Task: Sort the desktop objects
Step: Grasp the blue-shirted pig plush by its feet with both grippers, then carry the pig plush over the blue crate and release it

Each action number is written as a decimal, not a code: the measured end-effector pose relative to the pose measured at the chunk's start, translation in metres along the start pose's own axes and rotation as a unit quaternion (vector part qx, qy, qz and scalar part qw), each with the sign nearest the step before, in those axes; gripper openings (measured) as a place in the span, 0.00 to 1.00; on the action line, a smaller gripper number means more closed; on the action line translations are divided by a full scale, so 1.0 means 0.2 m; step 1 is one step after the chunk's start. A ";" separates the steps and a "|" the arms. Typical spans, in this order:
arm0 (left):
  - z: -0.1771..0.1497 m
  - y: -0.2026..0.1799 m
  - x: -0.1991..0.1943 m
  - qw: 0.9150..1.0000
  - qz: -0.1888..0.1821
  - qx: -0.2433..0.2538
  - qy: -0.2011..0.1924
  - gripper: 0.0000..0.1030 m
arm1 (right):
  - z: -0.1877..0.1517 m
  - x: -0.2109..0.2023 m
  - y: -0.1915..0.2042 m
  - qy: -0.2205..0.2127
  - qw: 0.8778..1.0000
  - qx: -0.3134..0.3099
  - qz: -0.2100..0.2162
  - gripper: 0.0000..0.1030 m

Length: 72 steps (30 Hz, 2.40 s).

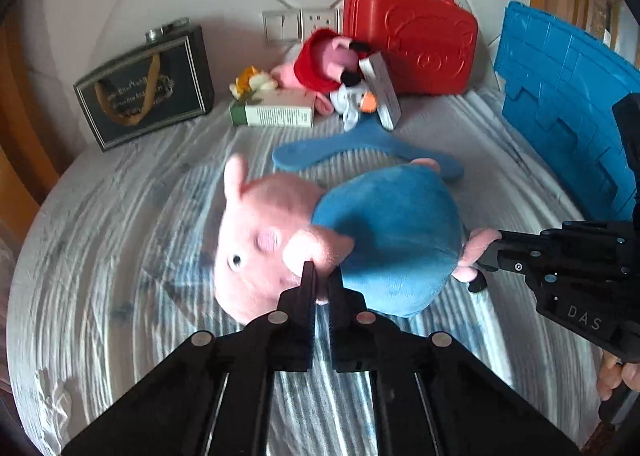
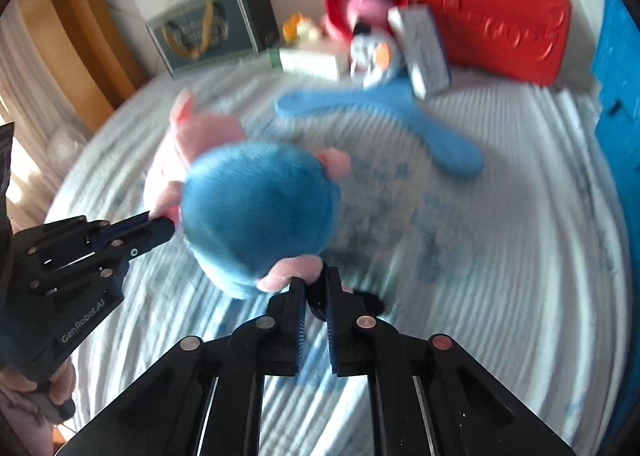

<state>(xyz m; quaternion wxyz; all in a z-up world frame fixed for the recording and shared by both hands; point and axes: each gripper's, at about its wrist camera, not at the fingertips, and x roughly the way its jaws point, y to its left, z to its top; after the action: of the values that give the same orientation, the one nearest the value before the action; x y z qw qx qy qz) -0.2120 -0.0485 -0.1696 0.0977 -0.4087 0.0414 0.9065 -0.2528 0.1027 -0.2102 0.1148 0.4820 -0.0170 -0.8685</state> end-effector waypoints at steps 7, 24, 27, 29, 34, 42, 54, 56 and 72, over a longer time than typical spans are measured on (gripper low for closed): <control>0.15 -0.05 -0.24 0.998 0.010 -0.003 -0.060 0.05 | 0.16 -0.36 0.02 -0.111 0.994 -0.015 0.000 0.08; 0.61 -0.68 -0.80 0.979 -0.007 0.028 -0.204 0.05 | 0.34 -1.19 -0.25 -0.266 0.962 -0.050 -0.030 0.08; 0.72 -0.91 -0.91 0.972 -0.027 0.036 -0.229 0.05 | 0.36 -1.38 -0.39 -0.290 0.954 -0.043 -0.056 0.08; 0.80 -1.10 -0.97 0.968 -0.042 0.046 -0.244 0.05 | 0.38 -1.53 -0.52 -0.306 0.948 -0.036 -0.079 0.08; 1.03 -1.53 -1.10 0.955 -0.080 0.059 -0.279 0.05 | 0.40 -1.90 -0.84 -0.347 0.929 -0.023 -0.124 0.08; 1.44 -2.12 -1.12 0.949 -0.112 0.091 -0.280 0.05 | 0.56 -2.32 -1.40 -0.344 0.917 -0.008 -0.202 0.08; 1.70 -2.64 -0.60 0.973 -0.114 0.126 -0.153 0.05 | 0.76 -2.16 -2.10 -0.281 0.929 0.040 -0.236 0.08; 1.70 -2.67 -0.51 0.977 -0.114 0.129 -0.125 0.05 | 0.79 -2.06 -2.16 -0.257 0.937 0.047 -0.231 0.08; 1.57 -2.63 -0.13 0.985 -0.093 0.127 0.071 0.40 | 0.82 -1.60 -2.36 -0.101 0.964 0.101 -0.224 0.28</control>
<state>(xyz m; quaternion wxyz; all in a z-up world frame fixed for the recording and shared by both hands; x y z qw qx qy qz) -0.3141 0.5103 0.0604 0.2298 -0.4583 0.1242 0.8496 -0.3134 0.6172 0.0780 -0.1342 0.3921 -0.0074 -0.9101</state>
